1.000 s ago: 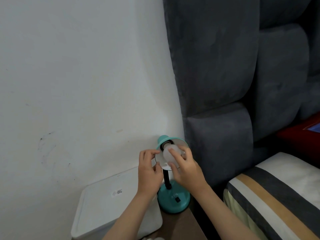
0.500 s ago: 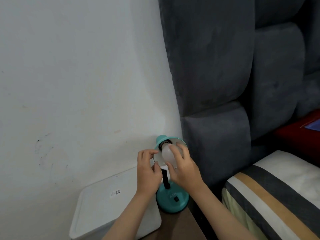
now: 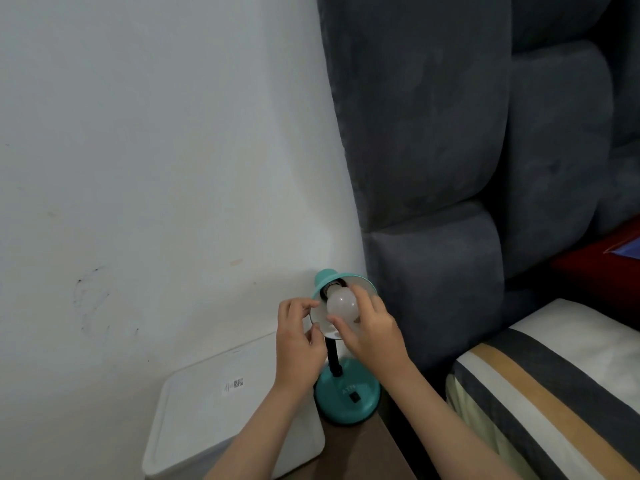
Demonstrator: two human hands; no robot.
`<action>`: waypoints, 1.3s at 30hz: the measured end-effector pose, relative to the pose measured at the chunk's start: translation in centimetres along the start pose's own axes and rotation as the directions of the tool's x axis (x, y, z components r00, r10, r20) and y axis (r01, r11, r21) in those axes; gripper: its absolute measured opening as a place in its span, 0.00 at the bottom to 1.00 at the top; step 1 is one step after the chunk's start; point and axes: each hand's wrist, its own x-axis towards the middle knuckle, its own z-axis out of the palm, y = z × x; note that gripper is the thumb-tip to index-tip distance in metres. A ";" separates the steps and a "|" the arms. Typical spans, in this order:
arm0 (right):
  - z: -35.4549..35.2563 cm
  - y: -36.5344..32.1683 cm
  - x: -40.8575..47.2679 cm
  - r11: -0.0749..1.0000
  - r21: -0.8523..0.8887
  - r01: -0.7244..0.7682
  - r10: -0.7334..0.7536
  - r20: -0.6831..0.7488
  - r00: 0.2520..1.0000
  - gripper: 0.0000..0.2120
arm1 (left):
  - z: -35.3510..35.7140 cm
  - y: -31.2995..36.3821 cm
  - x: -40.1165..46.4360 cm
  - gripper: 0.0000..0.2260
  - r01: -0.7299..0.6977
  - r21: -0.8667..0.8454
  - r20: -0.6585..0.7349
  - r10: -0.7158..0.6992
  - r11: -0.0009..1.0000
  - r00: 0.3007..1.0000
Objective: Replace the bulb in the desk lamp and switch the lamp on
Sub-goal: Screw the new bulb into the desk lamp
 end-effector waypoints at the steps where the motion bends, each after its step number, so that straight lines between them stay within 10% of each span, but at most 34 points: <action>1: 0.1 0.1 0.1 1.000 -0.003 -0.014 0.014 -0.004 1.000 0.26 | 0.1 0.0 0.0 0.25 0.001 -0.001 -0.001 -0.001 1.000 1.000; 39: 0.8 0.6 -1.1 0.983 -0.056 0.176 -0.176 0.001 0.984 0.25 | 0.3 0.0 0.0 0.22 0.016 0.015 -0.020 -0.016 1.000 1.000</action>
